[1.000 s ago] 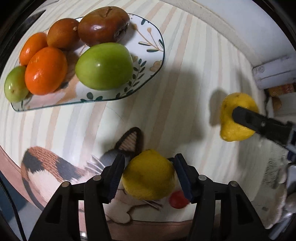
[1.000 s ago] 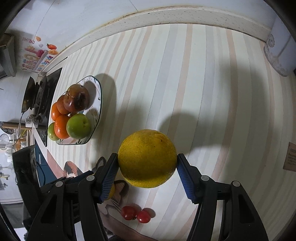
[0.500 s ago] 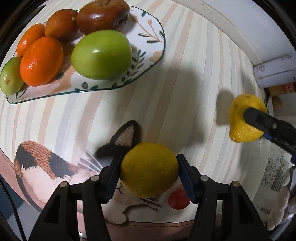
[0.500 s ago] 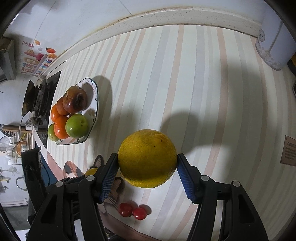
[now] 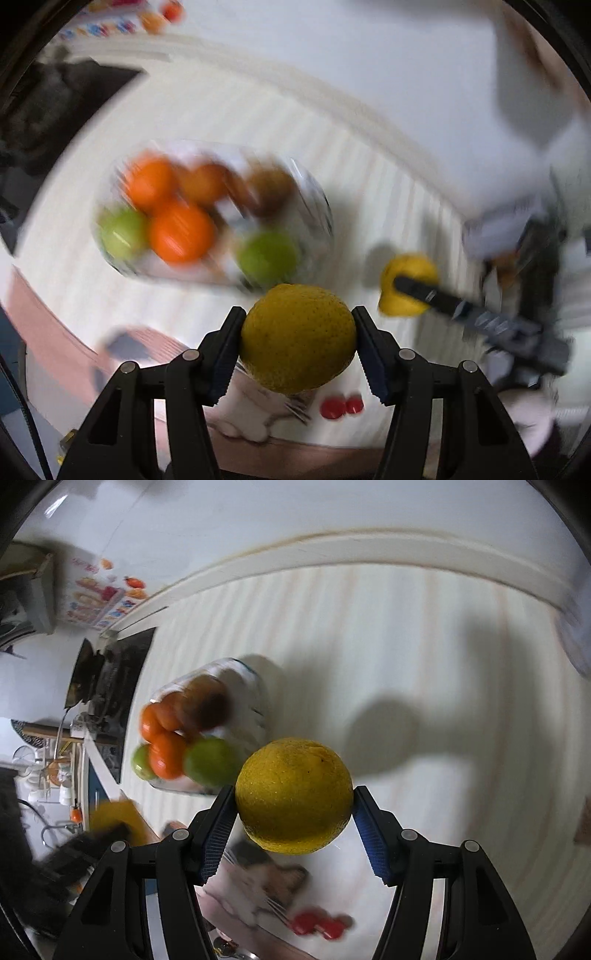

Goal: Organize fruits
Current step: 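Carry both lemons toward the floral plate with both grippers, then lower both lemons onto the plate and open both grippers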

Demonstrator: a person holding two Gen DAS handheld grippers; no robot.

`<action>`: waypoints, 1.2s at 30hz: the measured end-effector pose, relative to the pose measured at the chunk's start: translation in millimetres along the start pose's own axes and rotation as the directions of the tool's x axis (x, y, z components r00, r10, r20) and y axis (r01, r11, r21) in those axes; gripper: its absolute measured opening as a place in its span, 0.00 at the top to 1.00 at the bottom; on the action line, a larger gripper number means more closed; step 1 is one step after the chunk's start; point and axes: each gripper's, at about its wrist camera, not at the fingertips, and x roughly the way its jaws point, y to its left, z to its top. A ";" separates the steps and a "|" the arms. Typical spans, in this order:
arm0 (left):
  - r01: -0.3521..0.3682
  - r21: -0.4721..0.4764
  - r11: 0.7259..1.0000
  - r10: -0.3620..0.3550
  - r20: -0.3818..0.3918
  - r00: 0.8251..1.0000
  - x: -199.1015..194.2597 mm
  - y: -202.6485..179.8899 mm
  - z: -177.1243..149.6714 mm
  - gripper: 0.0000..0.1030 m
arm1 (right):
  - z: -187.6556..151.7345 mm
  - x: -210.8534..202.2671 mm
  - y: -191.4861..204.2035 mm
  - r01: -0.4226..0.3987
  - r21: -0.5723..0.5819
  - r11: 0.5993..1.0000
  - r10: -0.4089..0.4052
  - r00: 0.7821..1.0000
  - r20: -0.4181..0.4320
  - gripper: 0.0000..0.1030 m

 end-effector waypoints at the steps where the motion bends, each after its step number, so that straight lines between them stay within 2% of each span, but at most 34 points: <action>1: -0.019 -0.003 1.000 0.019 0.028 0.999 -12.7 11.2 13.8 0.46 | 8.5 7.7 12.2 0.010 -0.024 1.000 -0.010 1.000 -0.001 0.36; 6: -0.138 -0.060 0.989 0.143 0.104 0.984 -35.5 69.3 67.1 0.46 | 34.0 44.8 46.4 0.064 -0.086 0.994 -0.067 0.997 -0.040 0.36; 11: -0.213 -0.110 0.971 0.220 0.049 0.974 -11.9 128.7 105.8 0.46 | 38.2 65.8 56.8 0.113 -0.101 0.988 -0.120 0.991 -0.065 0.36; 16: -0.206 -0.159 0.966 0.199 -0.056 0.978 33.9 163.3 113.2 0.46 | 37.7 72.5 61.5 0.123 -0.095 0.988 -0.130 0.989 -0.066 0.36; 21: -0.140 -0.242 0.960 0.107 -0.144 0.984 65.4 190.4 105.4 0.46 | 36.9 77.1 60.8 0.129 -0.082 0.988 -0.136 0.987 -0.082 0.36; 27: -0.111 -0.285 0.952 0.068 -0.157 0.985 72.5 194.9 99.9 0.45 | 39.4 78.4 61.5 0.122 -0.052 0.991 -0.126 0.988 -0.089 0.34; 29: -0.108 -0.300 0.948 0.059 -0.166 0.984 73.0 196.9 101.4 0.44 | 41.6 75.4 63.7 0.117 -0.043 0.992 -0.120 0.989 -0.085 0.24; 30: -0.101 -0.303 0.947 0.053 -0.165 0.985 72.9 196.9 102.1 0.38 | 42.9 73.5 64.8 0.116 -0.042 0.992 -0.119 0.990 -0.079 0.23; 31: -0.114 -0.299 0.947 0.067 -0.162 0.985 71.7 196.0 102.8 0.27 | 43.6 71.6 66.1 0.119 -0.044 0.992 -0.122 0.990 -0.077 0.22; 33: -0.116 -0.276 0.954 0.077 -0.151 0.986 69.3 190.9 105.2 0.15 | 44.6 70.1 66.8 0.125 -0.044 0.991 -0.128 0.989 -0.072 0.22; 36: -0.134 -0.243 0.961 0.097 -0.159 0.983 70.9 184.4 106.9 0.15 | 43.8 66.8 65.9 0.133 -0.039 0.990 -0.135 0.989 -0.067 0.22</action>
